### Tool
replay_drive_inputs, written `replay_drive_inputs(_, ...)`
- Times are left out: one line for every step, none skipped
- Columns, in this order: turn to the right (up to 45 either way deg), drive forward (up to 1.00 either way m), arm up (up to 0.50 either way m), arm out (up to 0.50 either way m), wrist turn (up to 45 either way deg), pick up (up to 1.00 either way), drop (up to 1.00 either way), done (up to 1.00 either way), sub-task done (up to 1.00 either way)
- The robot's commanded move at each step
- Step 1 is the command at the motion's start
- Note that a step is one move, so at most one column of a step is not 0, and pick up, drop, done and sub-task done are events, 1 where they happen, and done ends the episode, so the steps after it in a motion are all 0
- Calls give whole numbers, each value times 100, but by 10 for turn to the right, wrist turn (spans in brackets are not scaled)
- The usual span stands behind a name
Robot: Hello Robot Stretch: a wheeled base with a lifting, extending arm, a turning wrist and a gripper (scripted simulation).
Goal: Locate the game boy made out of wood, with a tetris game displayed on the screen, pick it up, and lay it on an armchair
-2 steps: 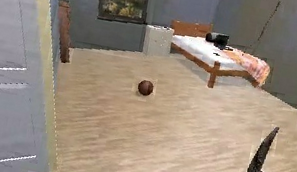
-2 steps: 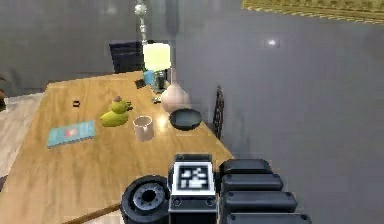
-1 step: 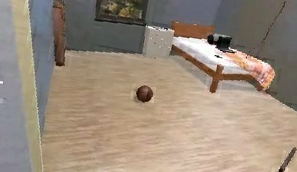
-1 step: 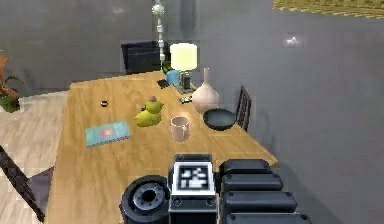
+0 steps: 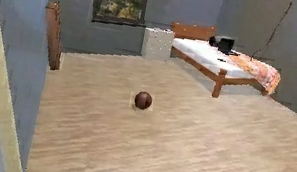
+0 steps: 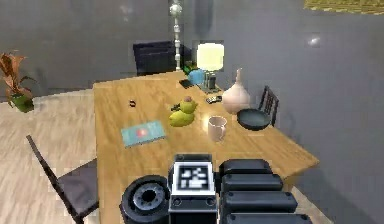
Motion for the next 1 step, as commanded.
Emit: replay_drive_inputs(-120,0,0,0,0,0,0,0,0)
